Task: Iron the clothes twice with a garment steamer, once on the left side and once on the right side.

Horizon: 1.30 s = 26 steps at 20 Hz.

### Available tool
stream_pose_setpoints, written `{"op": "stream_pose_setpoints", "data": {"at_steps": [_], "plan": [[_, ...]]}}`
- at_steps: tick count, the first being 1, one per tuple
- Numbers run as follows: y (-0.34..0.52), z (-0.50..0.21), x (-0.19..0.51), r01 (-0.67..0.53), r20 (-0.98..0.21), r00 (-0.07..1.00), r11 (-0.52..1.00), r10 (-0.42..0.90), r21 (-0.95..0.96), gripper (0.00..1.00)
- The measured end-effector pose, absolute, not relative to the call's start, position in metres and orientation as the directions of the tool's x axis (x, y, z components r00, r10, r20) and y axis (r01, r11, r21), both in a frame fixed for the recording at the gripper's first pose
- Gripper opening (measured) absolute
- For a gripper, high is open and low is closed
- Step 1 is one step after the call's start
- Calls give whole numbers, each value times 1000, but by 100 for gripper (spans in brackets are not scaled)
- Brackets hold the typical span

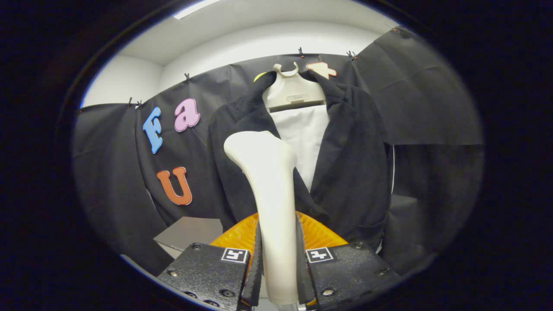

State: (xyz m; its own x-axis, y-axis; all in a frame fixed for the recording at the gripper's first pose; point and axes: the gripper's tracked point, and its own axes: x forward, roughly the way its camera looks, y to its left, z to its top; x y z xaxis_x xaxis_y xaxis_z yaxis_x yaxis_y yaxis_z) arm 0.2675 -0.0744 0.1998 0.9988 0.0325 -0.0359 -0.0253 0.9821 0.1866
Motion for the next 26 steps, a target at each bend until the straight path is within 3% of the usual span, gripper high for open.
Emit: {"op": "stream_pose_setpoints", "data": {"at_steps": [7, 26], "plan": [[-74, 173, 288, 39, -76, 997, 992, -29, 122, 36], [-73, 107, 282, 72, -133, 989, 996, -65, 49, 36]]}}
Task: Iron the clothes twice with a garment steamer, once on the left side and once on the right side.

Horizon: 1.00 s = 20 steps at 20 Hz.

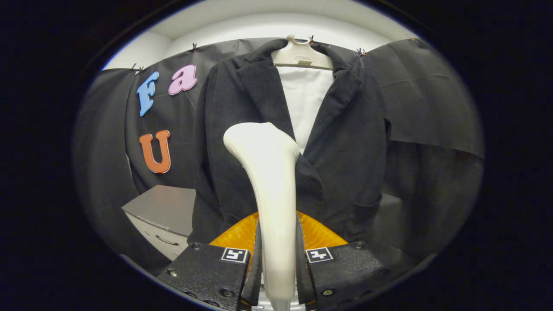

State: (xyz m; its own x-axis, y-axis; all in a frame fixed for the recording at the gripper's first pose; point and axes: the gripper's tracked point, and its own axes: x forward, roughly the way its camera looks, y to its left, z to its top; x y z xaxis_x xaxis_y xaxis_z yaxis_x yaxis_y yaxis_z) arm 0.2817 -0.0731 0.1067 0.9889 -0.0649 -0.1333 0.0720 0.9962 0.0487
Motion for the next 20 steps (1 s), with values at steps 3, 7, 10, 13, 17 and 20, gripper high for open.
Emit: {"op": "stream_pose_setpoints", "data": {"at_steps": [3, 7, 10, 13, 17, 20], "plan": [[-73, 96, 280, 73, -144, 987, 996, -66, 43, 36], [-72, 79, 277, 76, -175, 982, 996, -66, 48, 36], [-74, 63, 277, 78, -213, 975, 995, -62, 69, 36], [-80, 48, 278, 89, -233, 970, 994, -70, 70, 36], [-84, 28, 276, 98, -258, 963, 993, -80, 58, 36], [-82, 11, 276, 101, -280, 956, 994, -85, 44, 36]]}}
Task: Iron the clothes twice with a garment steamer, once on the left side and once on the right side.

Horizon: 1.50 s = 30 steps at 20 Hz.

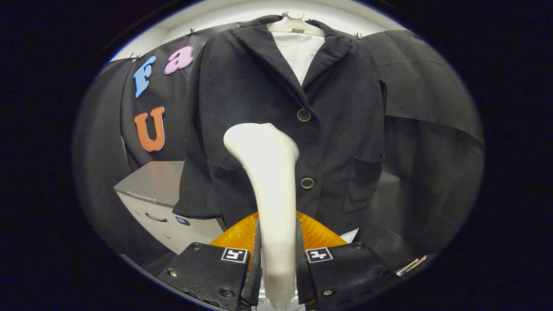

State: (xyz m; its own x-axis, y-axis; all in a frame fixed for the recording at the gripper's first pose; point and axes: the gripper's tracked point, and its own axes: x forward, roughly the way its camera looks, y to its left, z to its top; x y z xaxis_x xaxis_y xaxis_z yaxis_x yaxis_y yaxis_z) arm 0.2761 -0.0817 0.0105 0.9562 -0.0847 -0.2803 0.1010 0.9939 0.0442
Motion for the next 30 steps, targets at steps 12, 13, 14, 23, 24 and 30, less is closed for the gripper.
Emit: {"op": "stream_pose_setpoints", "data": {"at_steps": [12, 13, 14, 23, 24, 30], "plan": [[-79, -56, 276, 113, -360, 928, 993, -90, 44, 36], [-79, -62, 275, 115, -369, 925, 992, -90, 45, 36], [-79, -68, 274, 117, -377, 922, 992, -91, 47, 36], [-78, -112, 275, 130, -437, 894, 991, -100, 38, 36], [-77, -117, 274, 131, -444, 890, 991, -101, 36, 36], [-75, -142, 275, 138, -484, 868, 990, -106, 30, 36]]}}
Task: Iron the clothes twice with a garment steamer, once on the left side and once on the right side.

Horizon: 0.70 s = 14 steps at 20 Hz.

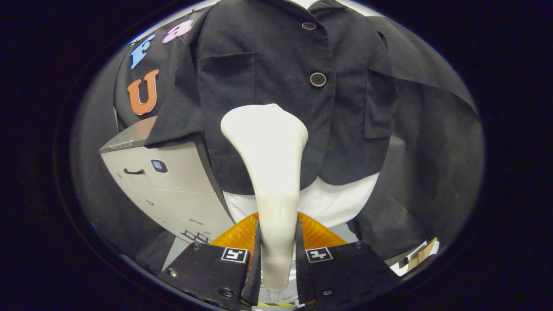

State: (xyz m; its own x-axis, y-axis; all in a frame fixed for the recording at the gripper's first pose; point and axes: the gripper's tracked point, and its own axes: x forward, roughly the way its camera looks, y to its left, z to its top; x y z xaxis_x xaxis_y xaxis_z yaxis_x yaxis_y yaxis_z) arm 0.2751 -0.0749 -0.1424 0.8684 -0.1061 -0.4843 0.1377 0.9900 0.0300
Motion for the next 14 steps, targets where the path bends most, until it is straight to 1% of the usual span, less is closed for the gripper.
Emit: {"op": "stream_pose_setpoints", "data": {"at_steps": [8, 14], "plan": [[-78, -139, 260, 145, -497, 865, 983, -69, 115, 36], [-126, -100, 219, 190, -441, 893, 961, -84, 201, 36]]}}
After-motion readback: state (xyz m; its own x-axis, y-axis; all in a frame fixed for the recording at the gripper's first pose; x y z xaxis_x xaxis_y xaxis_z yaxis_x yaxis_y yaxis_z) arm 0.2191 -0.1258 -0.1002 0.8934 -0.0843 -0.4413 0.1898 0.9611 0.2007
